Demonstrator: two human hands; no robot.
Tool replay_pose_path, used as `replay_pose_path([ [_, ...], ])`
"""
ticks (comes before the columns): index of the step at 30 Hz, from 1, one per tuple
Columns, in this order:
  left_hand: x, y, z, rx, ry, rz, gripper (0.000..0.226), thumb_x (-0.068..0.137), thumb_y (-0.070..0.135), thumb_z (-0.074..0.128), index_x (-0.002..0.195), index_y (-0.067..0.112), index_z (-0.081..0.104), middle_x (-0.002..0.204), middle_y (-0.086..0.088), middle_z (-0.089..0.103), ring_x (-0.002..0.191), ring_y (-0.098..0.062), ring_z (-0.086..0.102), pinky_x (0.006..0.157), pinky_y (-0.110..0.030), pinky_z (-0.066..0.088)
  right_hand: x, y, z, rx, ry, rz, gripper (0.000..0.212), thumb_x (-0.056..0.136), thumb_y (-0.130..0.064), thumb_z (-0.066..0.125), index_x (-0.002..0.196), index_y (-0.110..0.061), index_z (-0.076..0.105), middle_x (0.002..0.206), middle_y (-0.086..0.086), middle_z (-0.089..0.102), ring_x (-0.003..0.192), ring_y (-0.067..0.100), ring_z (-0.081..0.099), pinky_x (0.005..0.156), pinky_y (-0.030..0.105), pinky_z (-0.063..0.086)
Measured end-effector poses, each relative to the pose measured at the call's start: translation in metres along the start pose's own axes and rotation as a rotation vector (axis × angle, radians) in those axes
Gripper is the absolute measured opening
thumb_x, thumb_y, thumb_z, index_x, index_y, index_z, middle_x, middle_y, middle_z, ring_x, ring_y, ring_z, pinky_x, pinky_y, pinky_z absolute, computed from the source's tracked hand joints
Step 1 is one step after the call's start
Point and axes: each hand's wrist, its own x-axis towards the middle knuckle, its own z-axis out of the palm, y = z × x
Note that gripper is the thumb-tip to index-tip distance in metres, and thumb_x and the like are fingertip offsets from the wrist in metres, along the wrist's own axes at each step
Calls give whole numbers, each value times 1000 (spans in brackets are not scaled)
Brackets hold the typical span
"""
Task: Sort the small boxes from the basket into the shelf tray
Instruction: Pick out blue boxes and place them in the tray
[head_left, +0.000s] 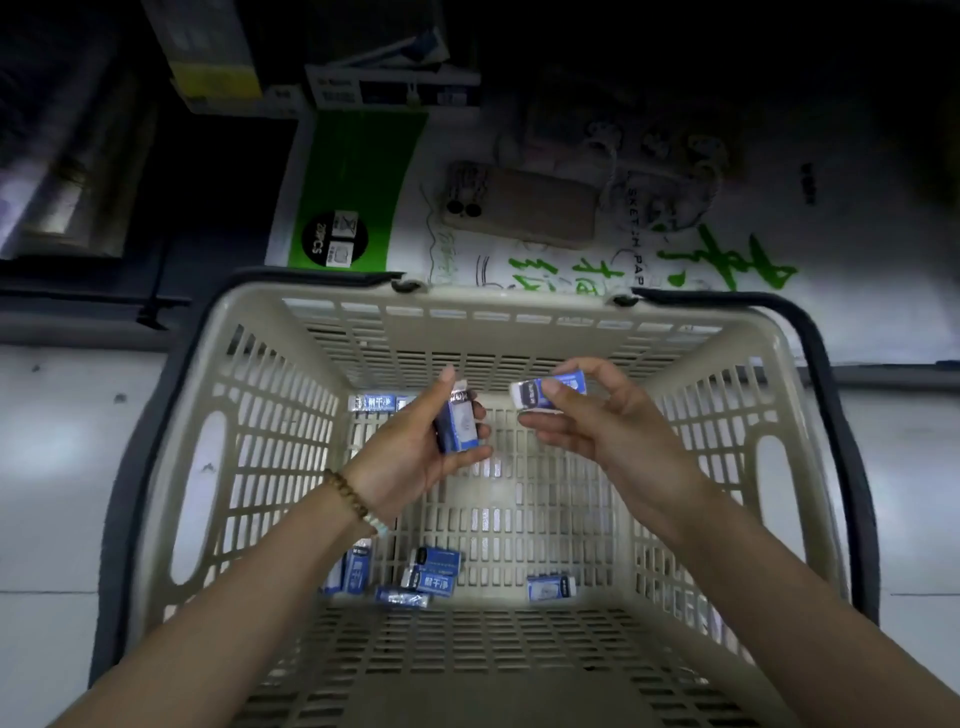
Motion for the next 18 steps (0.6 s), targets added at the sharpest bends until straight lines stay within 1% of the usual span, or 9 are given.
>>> replay_pose_path([
  [1, -4, 6, 4, 29, -17, 12, 46, 65, 50, 54, 88, 11, 58, 68, 1, 66, 63, -9, 65, 56, -23, 54, -4, -6, 3, -3, 21, 25, 10, 86, -17, 62, 95, -14, 60, 88, 11, 74, 79, 18, 73, 64, 19, 56],
  [3, -16, 21, 15, 98, -76, 61, 49, 65, 51, 53, 93, 11, 56, 75, 2, 64, 65, -7, 64, 58, -22, 54, -13, -18, 10, 47, 50, 82, 10, 87, -22, 61, 93, -14, 63, 86, 4, 75, 78, 10, 72, 61, 15, 54],
  [6, -43, 44, 37, 200, -169, 177, 45, 66, 45, 56, 97, 13, 56, 84, 4, 63, 71, -2, 62, 61, -18, 52, -29, -41, 26, 200, 110, 132, 12, 86, -26, 62, 90, -16, 66, 79, -5, 72, 61, 0, 66, 52, 12, 49],
  [8, -63, 57, 55, 265, -218, 256, 43, 68, 42, 58, 99, 13, 58, 90, 2, 64, 78, -3, 63, 64, -17, 51, -44, -57, 39, 259, 125, 110, 12, 86, -27, 62, 88, -17, 67, 75, -6, 71, 57, 0, 63, 52, 13, 48],
  [10, -82, 71, 70, 275, -203, 337, 42, 69, 40, 60, 100, 12, 58, 89, 1, 66, 79, -5, 64, 65, -18, 51, -62, -74, 52, 234, 128, 50, 13, 86, -29, 62, 85, -18, 69, 70, -8, 71, 57, 1, 61, 52, 14, 48],
  [12, -99, 85, 82, 230, -148, 400, 26, 79, 31, 57, 99, 14, 56, 87, 0, 64, 73, -3, 64, 62, -18, 52, -83, -88, 63, 152, 160, -36, 15, 87, -30, 63, 84, -17, 71, 69, -5, 67, 54, 4, 54, 46, 15, 44],
  [14, -116, 99, 93, 206, -133, 451, 10, 90, 20, 50, 97, 16, 54, 84, -3, 61, 69, -4, 63, 61, -18, 52, -102, -100, 70, 38, 172, -135, 16, 88, -29, 62, 88, -17, 73, 73, 1, 64, 53, 4, 50, 45, 15, 42],
  [16, -132, 110, 102, 239, -141, 479, 11, 91, 21, 49, 98, 14, 53, 83, -3, 62, 71, -6, 63, 64, -19, 53, -120, -111, 76, -60, 140, -223, 17, 88, -28, 62, 93, -17, 74, 73, 0, 66, 53, 3, 51, 48, 14, 44],
  [18, -149, 120, 110, 244, -145, 496, 15, 89, 23, 52, 98, 11, 53, 79, 1, 66, 70, -6, 64, 65, -20, 53, -137, -122, 79, -109, 71, -293, 14, 89, -23, 62, 94, -19, 74, 72, -6, 70, 55, 2, 55, 51, 15, 46],
])
